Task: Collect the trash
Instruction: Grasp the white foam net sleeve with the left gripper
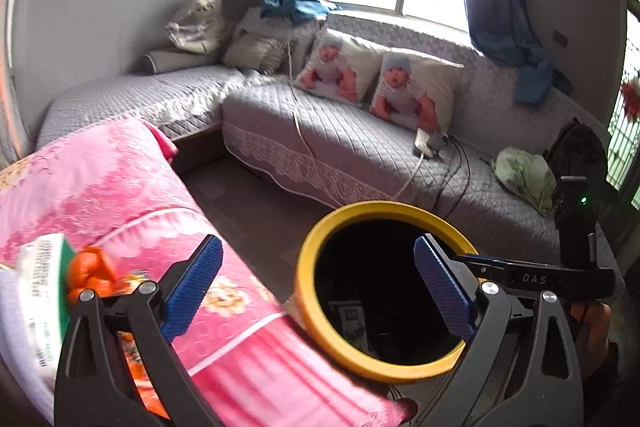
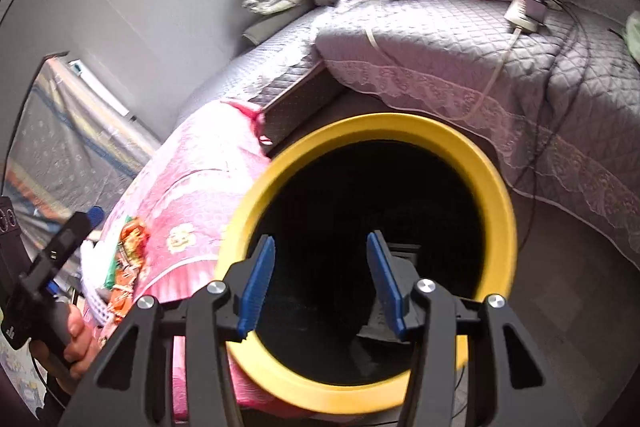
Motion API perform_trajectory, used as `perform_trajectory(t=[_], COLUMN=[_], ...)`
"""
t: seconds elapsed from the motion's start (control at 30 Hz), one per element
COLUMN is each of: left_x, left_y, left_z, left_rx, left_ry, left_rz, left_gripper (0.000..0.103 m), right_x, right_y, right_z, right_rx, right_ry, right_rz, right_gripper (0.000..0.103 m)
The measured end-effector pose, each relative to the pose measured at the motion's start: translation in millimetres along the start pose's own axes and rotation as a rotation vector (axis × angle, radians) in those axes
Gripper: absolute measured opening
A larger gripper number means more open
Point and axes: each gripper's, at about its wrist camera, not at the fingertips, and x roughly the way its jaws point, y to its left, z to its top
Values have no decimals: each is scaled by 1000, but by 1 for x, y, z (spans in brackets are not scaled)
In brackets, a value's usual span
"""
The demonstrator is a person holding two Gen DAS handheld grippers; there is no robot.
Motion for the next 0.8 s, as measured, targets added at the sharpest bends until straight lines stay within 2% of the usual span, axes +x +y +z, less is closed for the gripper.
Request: perform_trajectory(t=[0.13,0.27,0.37,0.5,0.63,0.8], left_x=[-51,-105,-133,-147,-140,-114], left_y=[30,70,98,127,158,170], left_z=[-3,-21,-41,-62,-70,-70], left_rx=[-33,-41,-32,-31,-102,-121], left_ry=[-64,-116,-101,-49,13,67], left_rz=[58,204,315,458,462,437], left_gripper=[93,94,94,95,95,94], right_x=[6,16,29,44,54,55], right_y=[30,68,97,126,148,161], right_z=[-3,-9,-17,-26,-33,-41], right_rx=[-62,-142,-204,-246,-277,-308], right_ry=[25,64,107,147,174,188], right_rz=[36,77,107,140,161,173], right_gripper=[46,46,47,47,47,47])
